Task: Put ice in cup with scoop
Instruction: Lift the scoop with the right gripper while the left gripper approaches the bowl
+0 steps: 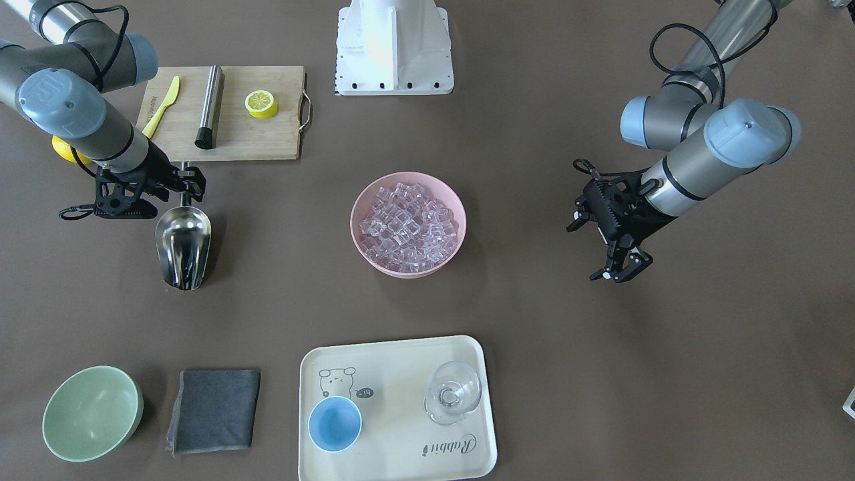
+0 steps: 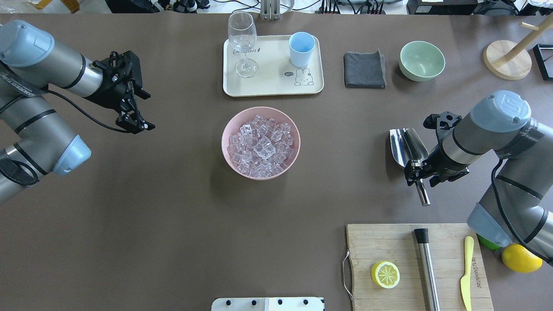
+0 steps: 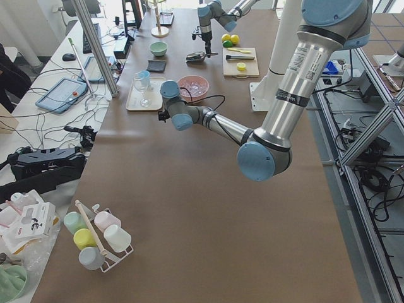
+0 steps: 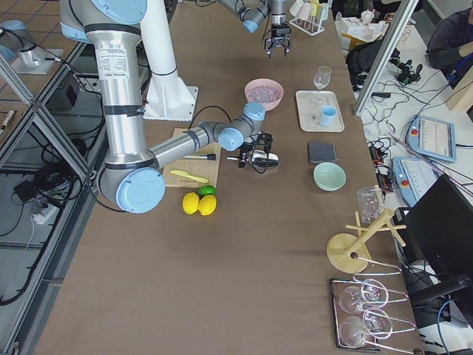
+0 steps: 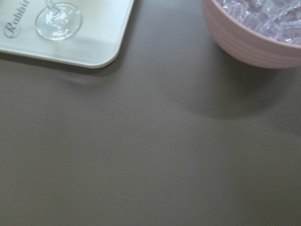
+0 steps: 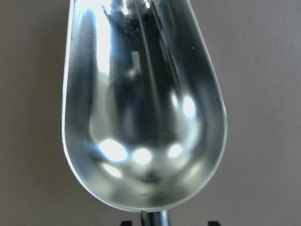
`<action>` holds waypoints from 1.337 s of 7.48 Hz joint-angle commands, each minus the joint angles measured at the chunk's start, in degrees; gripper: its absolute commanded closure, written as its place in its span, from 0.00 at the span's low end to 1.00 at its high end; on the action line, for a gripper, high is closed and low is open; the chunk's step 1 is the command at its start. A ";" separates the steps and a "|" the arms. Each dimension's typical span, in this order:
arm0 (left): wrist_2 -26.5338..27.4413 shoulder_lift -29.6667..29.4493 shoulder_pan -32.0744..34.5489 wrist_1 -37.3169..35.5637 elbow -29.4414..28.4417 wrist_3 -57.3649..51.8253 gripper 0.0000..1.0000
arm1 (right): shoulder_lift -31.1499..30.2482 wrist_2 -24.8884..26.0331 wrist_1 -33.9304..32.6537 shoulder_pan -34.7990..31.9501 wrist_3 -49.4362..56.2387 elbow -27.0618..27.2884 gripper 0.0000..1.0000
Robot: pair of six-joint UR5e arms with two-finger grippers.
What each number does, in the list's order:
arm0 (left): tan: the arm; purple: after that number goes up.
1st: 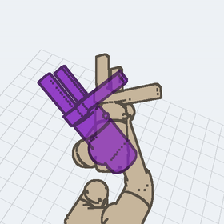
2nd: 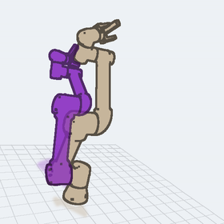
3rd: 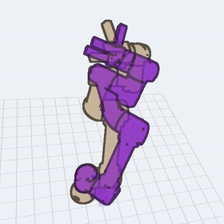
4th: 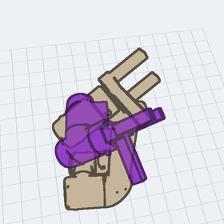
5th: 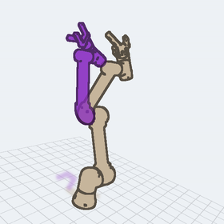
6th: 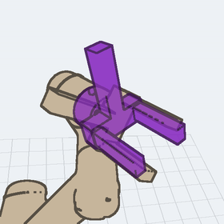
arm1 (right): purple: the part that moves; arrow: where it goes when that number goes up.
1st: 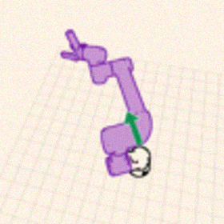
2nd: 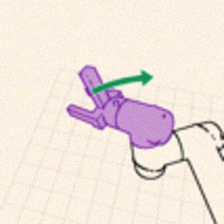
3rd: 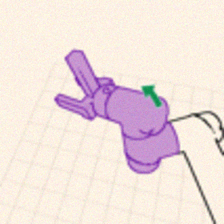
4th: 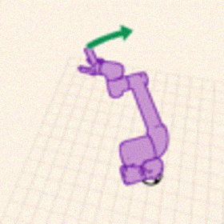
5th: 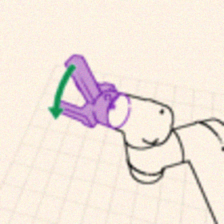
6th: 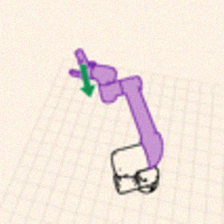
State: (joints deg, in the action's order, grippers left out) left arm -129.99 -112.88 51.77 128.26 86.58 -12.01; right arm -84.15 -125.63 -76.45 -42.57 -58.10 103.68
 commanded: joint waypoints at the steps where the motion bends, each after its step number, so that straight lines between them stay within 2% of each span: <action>1: 0.62 -1.73 -4.04 2.50 -0.01 -0.12 0.03 | 0.22 -0.14 -0.02 0.12 -0.26 0.03 0.54; 2: 1.40 -2.52 -5.44 3.39 -0.01 -1.95 0.03 | 0.22 -0.14 -0.02 0.12 -0.26 0.03 0.61; 3: 4.45 -3.48 -5.98 3.40 -0.09 -6.05 0.03 | 0.22 -0.14 -0.02 0.12 -0.17 0.12 0.68; 4: 6.49 -4.19 -7.29 3.22 -0.44 -7.66 0.03 | 0.22 -0.14 -0.02 0.12 0.09 0.12 0.91; 5: 8.25 -4.80 -7.48 3.92 -1.23 -7.68 0.03 | 0.22 -0.22 -0.02 0.12 0.53 0.21 1.00; 7: 8.79 -5.94 -8.18 10.48 -4.29 -7.59 0.03 | 0.13 -0.40 -0.37 0.12 0.62 1.52 1.00; 8: 8.36 -7.08 -8.27 12.86 -6.84 -7.42 0.03 | -0.05 -0.66 -3.07 0.12 0.71 4.05 1.00; 9: 8.18 -7.09 -8.44 13.76 -6.95 -7.33 0.03 | 0.04 -0.58 -11.01 0.12 2.19 9.64 1.00; 10: 8.09 -7.01 -9.23 15.07 -7.47 -7.24 0.03 | -0.22 0.38 -21.62 0.12 10.90 16.48 1.00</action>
State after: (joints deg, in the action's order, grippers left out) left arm -121.67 -119.65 43.44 140.77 80.37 -19.41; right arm -84.12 -126.15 -83.23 -42.45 -56.32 110.12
